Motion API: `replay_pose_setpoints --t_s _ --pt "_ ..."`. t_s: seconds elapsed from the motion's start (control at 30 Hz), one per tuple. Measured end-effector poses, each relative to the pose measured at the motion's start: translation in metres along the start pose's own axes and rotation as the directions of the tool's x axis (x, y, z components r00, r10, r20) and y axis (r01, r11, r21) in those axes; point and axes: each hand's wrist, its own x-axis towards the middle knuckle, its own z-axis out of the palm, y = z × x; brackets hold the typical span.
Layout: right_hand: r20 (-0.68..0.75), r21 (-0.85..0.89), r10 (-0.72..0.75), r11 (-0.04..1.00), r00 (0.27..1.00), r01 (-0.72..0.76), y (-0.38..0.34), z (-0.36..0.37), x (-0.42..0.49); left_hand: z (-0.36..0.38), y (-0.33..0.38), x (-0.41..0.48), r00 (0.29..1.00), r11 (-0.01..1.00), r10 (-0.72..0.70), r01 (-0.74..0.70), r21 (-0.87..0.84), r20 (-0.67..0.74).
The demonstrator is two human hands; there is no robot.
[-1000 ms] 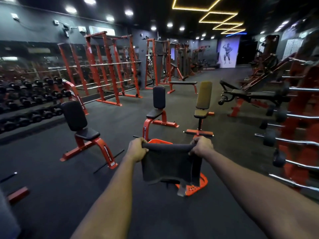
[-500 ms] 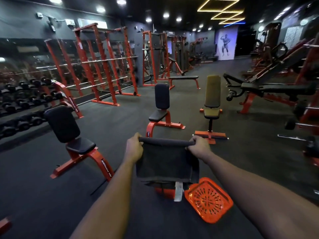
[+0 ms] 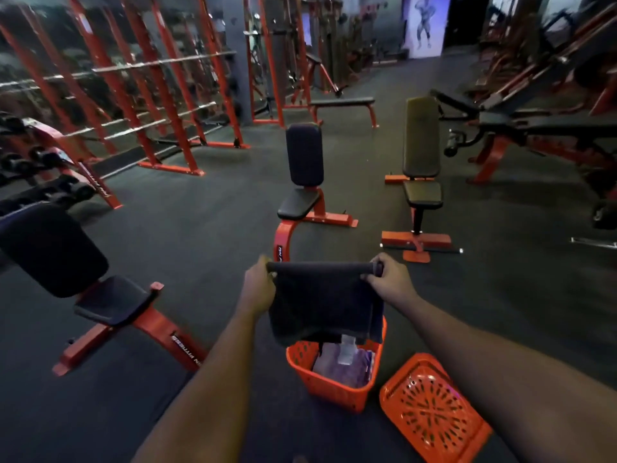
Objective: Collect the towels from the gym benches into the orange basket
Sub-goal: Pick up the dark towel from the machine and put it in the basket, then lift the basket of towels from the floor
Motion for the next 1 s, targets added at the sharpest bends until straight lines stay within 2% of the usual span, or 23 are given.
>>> replay_pose_setpoints --t_s 0.2,0.3,0.47,0.6,0.7,0.87,1.0 --pt "-0.025 -0.017 0.267 0.963 0.963 -0.267 0.066 0.094 0.076 0.087 -0.077 0.117 0.964 0.997 -0.076 0.08 -0.008 0.254" --pt "-0.021 -0.043 0.436 0.899 0.9 -0.437 0.097 0.131 0.09 0.128 -0.111 0.155 0.911 0.995 -0.099 0.093 0.034 0.399" --pt "-0.007 -0.115 0.632 0.769 0.775 -0.628 0.154 0.185 0.111 0.202 -0.156 0.208 0.818 0.988 -0.14 0.083 0.128 0.558" --pt "-0.057 -0.153 0.676 0.721 0.734 -0.676 0.175 0.2 0.125 0.24 -0.166 0.235 0.79 0.981 -0.152 0.047 0.188 0.594" --pt "-0.129 -0.161 0.675 0.708 0.726 -0.687 0.175 0.196 0.143 0.254 -0.16 0.25 0.821 0.976 -0.168 0.06 0.21 0.546" --pt "-0.19 -0.131 0.687 0.69 0.701 -0.712 0.185 0.172 0.163 0.283 -0.136 0.28 0.807 0.987 -0.049 -0.05 0.151 0.589" --pt "-0.199 -0.119 0.741 0.631 0.641 -0.767 0.203 0.143 0.145 0.306 -0.097 0.27 0.786 0.992 0.048 -0.109 0.062 0.616"
